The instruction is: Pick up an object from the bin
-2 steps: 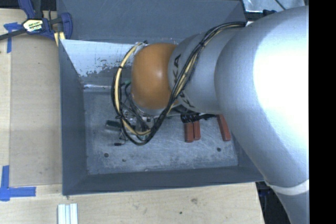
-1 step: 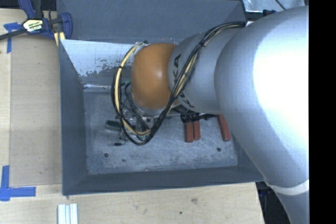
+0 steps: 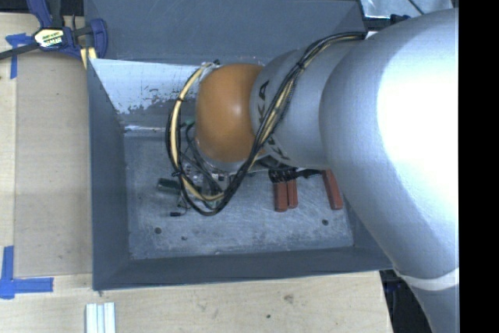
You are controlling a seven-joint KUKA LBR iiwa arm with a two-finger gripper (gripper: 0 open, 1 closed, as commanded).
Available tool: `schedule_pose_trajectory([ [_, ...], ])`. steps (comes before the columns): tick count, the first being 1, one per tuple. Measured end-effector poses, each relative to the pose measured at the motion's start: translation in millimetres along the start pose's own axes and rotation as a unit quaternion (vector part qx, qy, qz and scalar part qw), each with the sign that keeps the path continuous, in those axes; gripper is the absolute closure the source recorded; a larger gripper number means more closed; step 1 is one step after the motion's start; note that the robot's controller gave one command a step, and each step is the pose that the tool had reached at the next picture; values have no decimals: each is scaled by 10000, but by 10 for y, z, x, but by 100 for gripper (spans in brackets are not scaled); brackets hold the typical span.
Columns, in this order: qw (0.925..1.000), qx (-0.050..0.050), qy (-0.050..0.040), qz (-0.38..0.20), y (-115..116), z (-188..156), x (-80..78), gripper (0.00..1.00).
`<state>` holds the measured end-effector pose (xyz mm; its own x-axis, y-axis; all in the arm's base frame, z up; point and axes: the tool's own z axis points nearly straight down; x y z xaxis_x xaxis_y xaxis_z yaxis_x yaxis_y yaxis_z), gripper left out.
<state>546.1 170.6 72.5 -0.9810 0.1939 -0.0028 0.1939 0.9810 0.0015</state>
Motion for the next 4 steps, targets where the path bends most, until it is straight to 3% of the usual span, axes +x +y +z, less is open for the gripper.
schedule_pose_trajectory([
  [2, 10000, 19, 34, 4, -13, -259, 13, 100],
  [4, 10000, 0, -4, 7, -6, -563, -6, 100],
])
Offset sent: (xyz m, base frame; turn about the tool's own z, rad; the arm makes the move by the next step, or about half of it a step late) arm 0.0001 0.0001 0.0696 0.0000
